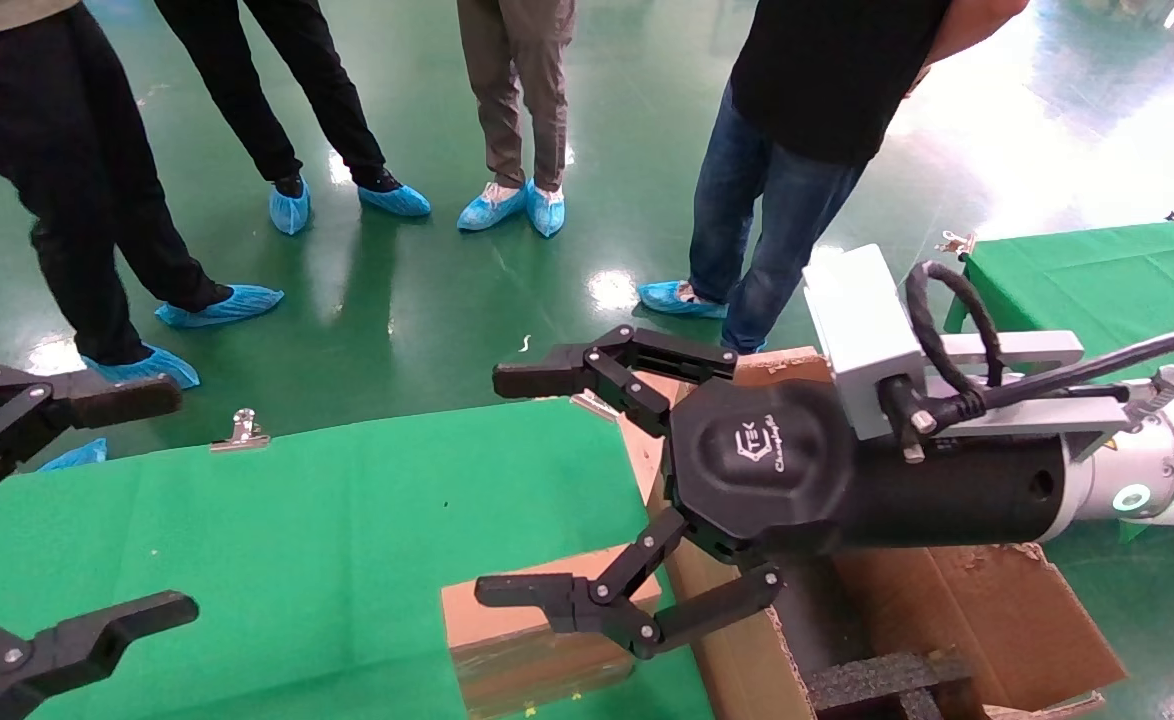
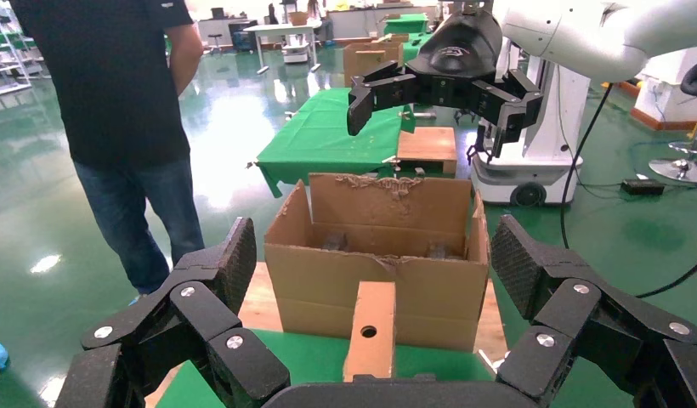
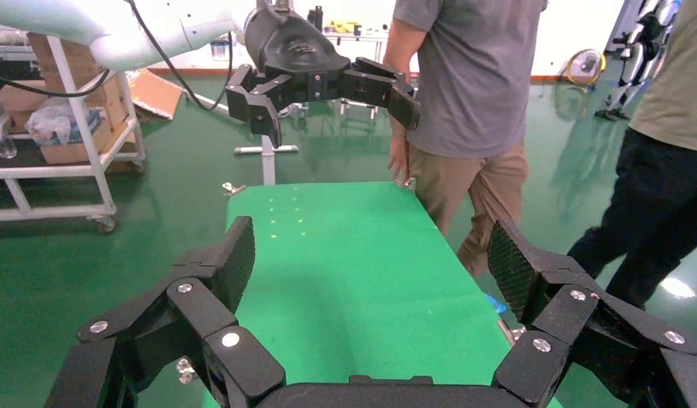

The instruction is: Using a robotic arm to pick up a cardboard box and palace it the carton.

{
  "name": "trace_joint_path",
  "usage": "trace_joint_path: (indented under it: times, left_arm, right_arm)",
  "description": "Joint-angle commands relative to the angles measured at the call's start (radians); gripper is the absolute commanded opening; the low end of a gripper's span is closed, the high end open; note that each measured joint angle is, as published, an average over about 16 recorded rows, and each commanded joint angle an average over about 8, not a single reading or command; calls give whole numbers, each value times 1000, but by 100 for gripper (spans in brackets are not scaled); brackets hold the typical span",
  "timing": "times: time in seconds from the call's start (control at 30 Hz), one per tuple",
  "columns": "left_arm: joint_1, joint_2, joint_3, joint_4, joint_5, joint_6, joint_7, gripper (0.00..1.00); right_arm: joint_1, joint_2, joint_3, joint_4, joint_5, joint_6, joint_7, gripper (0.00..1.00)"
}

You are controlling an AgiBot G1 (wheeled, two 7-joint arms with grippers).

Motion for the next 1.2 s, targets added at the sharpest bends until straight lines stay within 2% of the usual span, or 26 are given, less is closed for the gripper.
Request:
trace_joint_path:
  times: [0.03,0.37,0.4,0.43,0.63,0.67,0.7,0.97,1.2]
  left_arm:
    - [0,0,0,0,0,0,0,100]
    - [0,0,0,0,0,0,0,100]
    - [0,0,0,0,0,0,0,96]
    - [0,0,0,0,0,0,0,86]
    - [0,0,0,0,0,0,0,11]
    - [0,0,0,0,0,0,0,3]
    - [0,0,0,0,0,0,0,0]
    - [0,0,0,0,0,0,0,0]
    - [0,0,0,0,0,0,0,0]
  right_arm:
    - [0,0,0,0,0,0,0,100]
    - [0,0,0,0,0,0,0,100]
    - [0,0,0,0,0,0,0,100]
    - [0,0,0,0,0,0,0,100]
    - [0,0,0,0,0,0,0,100]
    - [0,0,1,0,1,-1,-1,100]
    - [0,0,1,0,1,-1,-1,100]
    - [13,7,-11,1,-29,-3,4,100]
    - [100,2,-81,-9,-174,-40,33,100]
